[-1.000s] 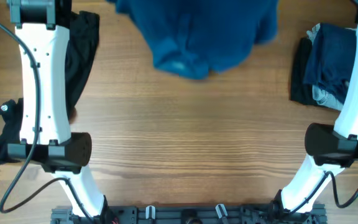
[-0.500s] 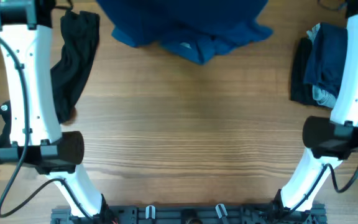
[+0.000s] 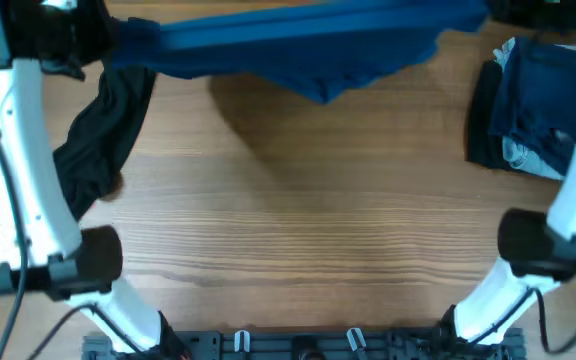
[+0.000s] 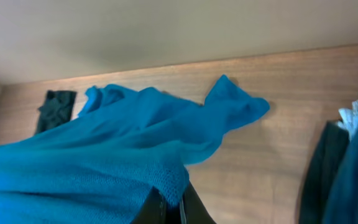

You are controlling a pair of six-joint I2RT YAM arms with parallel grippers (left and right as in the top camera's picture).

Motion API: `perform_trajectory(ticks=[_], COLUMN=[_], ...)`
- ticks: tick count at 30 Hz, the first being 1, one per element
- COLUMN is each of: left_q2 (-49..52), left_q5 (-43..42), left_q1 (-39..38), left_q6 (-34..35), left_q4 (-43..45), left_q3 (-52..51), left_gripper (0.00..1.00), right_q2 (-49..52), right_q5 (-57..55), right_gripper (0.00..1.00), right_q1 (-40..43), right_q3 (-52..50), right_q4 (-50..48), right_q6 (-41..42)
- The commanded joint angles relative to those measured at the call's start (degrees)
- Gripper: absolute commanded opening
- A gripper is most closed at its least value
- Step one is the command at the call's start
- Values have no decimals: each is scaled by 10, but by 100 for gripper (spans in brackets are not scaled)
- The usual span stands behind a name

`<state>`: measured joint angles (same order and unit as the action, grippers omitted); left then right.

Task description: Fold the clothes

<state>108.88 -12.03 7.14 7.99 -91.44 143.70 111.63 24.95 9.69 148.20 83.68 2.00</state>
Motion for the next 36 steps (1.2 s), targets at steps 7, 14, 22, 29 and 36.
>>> perform_trajectory(ticks=[7, 14, 22, 29, 36], left_q2=[-181, -248, -165, -3, 25], left_q5=[93, 96, 67, 19, 12], left_q1=[23, 23, 23, 23, 23], left_q6=[-3, -3, 29, 144, 195], left_q4=[-14, -46, 193, 515, 808], left_q3=[6, 6, 6, 6, 7], left_gripper=[4, 4, 4, 4, 4], right_q2=[-119, -175, -126, -32, 35], right_q5=[-54, -58, -30, -31, -74], right_gripper=[4, 4, 4, 4, 4], right_q1=[58, 58, 57, 56, 55], right_q3=[3, 3, 3, 3, 3], right_q4=[45, 71, -139, -517, -803], right_q6=[-50, -65, -42, 89, 238])
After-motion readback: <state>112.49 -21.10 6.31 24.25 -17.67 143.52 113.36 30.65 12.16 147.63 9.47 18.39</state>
